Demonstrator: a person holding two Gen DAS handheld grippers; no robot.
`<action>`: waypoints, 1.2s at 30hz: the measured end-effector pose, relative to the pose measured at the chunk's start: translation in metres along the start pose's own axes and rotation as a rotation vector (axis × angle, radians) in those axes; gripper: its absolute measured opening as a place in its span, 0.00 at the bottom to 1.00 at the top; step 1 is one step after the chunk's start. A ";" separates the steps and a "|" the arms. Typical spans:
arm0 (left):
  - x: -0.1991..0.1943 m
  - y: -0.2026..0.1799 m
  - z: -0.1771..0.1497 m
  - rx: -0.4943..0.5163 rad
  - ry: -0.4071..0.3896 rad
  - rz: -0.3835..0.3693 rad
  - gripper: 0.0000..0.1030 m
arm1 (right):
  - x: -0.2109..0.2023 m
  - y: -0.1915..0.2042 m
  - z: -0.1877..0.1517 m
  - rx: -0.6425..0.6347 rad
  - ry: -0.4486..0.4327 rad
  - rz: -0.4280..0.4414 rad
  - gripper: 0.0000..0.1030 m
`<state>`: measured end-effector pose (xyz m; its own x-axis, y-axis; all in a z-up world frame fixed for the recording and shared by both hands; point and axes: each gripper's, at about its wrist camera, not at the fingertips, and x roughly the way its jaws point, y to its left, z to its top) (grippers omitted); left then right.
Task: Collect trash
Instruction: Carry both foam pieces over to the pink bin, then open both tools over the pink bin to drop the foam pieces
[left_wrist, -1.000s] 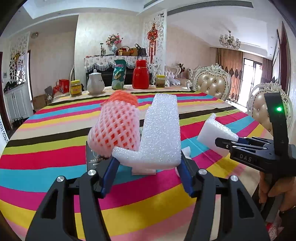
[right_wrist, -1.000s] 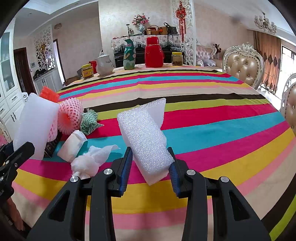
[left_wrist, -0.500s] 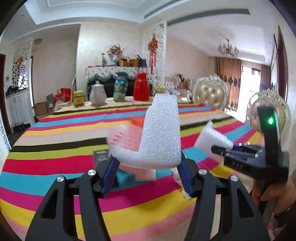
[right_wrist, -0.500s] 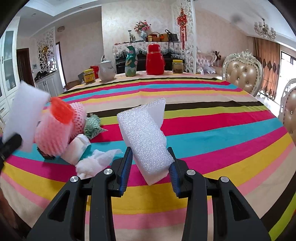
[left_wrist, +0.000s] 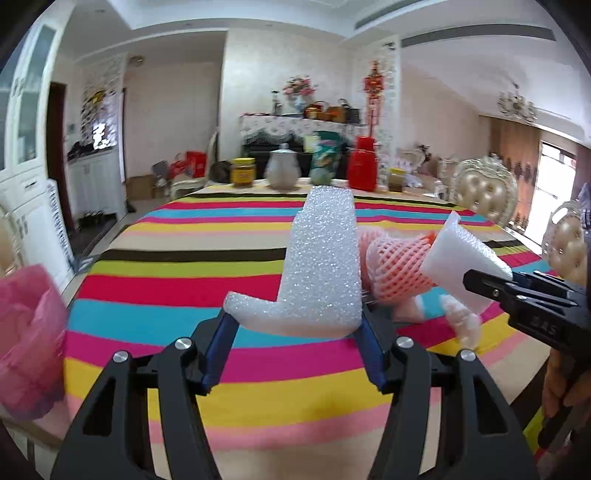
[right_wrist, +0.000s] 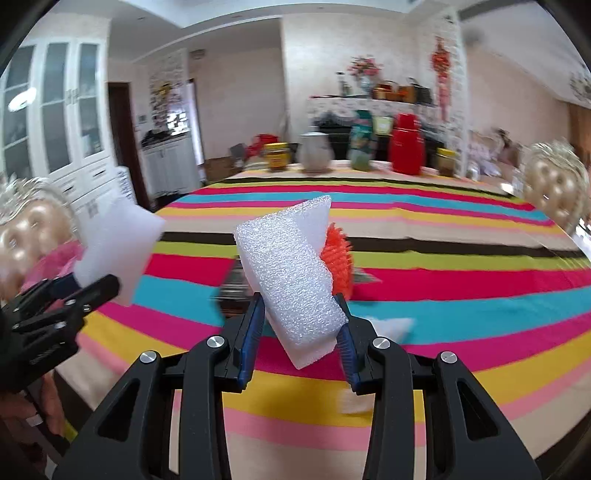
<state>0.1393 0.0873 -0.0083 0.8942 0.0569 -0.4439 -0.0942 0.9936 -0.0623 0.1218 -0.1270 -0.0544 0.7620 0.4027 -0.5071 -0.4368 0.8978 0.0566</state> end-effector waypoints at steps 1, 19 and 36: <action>-0.005 0.012 -0.002 -0.012 -0.003 0.019 0.56 | 0.002 0.013 0.001 -0.016 0.001 0.023 0.36; -0.078 0.189 -0.019 -0.203 -0.065 0.309 0.57 | 0.055 0.192 0.020 -0.212 0.037 0.286 0.36; -0.107 0.353 -0.030 -0.350 -0.033 0.546 0.57 | 0.114 0.349 0.046 -0.344 0.103 0.525 0.36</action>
<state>-0.0026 0.4289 -0.0102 0.6898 0.5535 -0.4666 -0.6712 0.7305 -0.1257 0.0777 0.2406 -0.0531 0.3618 0.7391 -0.5682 -0.8815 0.4696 0.0495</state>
